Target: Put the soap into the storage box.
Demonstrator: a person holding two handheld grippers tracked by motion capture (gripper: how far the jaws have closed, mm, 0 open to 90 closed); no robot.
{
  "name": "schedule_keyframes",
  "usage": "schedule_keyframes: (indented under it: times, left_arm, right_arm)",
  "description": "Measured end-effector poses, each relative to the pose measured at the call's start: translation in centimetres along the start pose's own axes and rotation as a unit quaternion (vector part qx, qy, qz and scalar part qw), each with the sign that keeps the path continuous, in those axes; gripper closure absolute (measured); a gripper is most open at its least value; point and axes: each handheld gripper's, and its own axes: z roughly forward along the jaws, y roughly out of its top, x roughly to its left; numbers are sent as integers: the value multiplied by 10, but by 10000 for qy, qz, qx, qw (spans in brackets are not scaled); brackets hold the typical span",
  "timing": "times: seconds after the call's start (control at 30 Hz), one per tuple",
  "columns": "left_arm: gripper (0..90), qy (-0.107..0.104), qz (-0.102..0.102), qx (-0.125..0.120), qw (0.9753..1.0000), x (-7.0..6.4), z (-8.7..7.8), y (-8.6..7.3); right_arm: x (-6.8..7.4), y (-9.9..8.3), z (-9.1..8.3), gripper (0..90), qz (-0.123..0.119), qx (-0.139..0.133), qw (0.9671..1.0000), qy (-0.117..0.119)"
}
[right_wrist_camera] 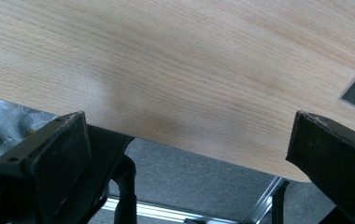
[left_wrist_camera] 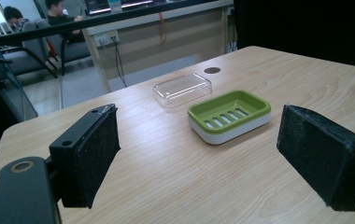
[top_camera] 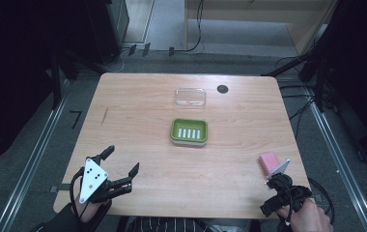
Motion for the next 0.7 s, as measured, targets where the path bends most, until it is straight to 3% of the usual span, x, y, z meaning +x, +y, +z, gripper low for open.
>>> schedule_keyframes:
  times: [0.3,0.7]
  left_arm:
    - [132,-12,38,-4,10000,-1,0,0]
    - [132,-20,49,3,10000,-1,0,0]
  right_arm:
    - [1,2,2,0,-25,91,9999,-55]
    - [0,9,1,0,-66,17,9998,-164]
